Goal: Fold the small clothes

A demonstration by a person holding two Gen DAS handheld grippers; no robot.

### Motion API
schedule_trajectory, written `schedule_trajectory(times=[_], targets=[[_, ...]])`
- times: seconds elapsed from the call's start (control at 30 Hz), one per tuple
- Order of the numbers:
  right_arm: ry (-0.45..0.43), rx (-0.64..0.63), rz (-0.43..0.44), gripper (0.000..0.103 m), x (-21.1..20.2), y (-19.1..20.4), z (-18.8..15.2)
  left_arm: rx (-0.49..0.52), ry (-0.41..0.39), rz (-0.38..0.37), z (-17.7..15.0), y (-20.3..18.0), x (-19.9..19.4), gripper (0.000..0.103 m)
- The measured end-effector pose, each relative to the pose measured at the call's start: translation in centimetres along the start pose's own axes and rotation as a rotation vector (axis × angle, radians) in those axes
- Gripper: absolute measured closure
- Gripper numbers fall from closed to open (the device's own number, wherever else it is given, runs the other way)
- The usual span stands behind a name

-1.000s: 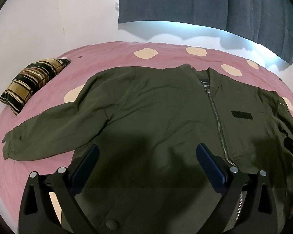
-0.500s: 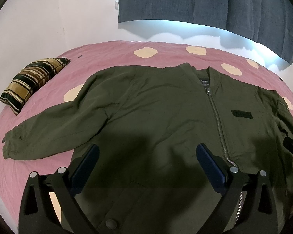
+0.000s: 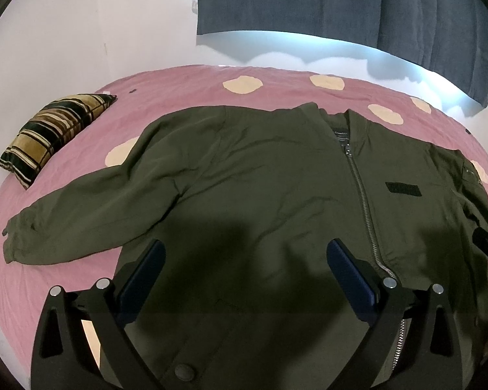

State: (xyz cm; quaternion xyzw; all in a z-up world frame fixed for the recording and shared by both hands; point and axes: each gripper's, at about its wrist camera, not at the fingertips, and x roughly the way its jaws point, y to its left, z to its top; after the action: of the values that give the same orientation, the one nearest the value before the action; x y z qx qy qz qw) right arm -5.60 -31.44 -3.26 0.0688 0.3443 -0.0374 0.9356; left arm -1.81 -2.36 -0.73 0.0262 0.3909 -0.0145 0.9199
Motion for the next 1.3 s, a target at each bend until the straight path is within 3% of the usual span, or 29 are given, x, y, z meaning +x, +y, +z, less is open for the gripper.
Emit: schedule_trajectory(times=[0.37, 0.5, 0.7, 0.83, 0.97, 1.1, 1.23, 1.3], targets=[[-0.014, 0.006, -0.001, 0.002, -0.2, -0.1, 0.0, 0.000, 0.010, -0.008, -0.1, 0.1, 0.1, 0.004], [-0.045, 0.065, 0.011, 0.002, -1.5, -2.6, 1.0, -0.003, 0.011, -0.012, 0.0, 0.3, 0.2, 0.004], [-0.109, 0.351, 0.019, 0.002, -4.9, -14.8, 1.6, -0.010, 0.021, -0.012, 0.0, 0.5, 0.6, 0.004], [-0.145, 0.615, -0.064, 0.002, -7.4, -25.6, -0.9, -0.014, 0.033, -0.009, 0.0, 0.6, 1.0, 0.004], [-0.182, 0.882, -0.176, 0.003, -9.5, -35.1, -5.6, -0.012, 0.039, -0.008, -0.1, 0.7, 1.3, 0.004], [-0.138, 1.006, -0.192, 0.025, -8.3, -39.4, -8.7, -0.011, 0.056, -0.003, -0.3, 0.8, 1.8, 0.004], [-0.125, 1.033, -0.128, 0.028, -6.3, -40.5, -9.7, -0.013, 0.066, 0.008, -0.6, 0.9, 2.0, 0.004], [-0.119, 1.004, -0.114, 0.038, -5.7, -41.0, -9.2, -0.012, 0.068, 0.014, -0.7, 0.9, 2.0, 0.004]])
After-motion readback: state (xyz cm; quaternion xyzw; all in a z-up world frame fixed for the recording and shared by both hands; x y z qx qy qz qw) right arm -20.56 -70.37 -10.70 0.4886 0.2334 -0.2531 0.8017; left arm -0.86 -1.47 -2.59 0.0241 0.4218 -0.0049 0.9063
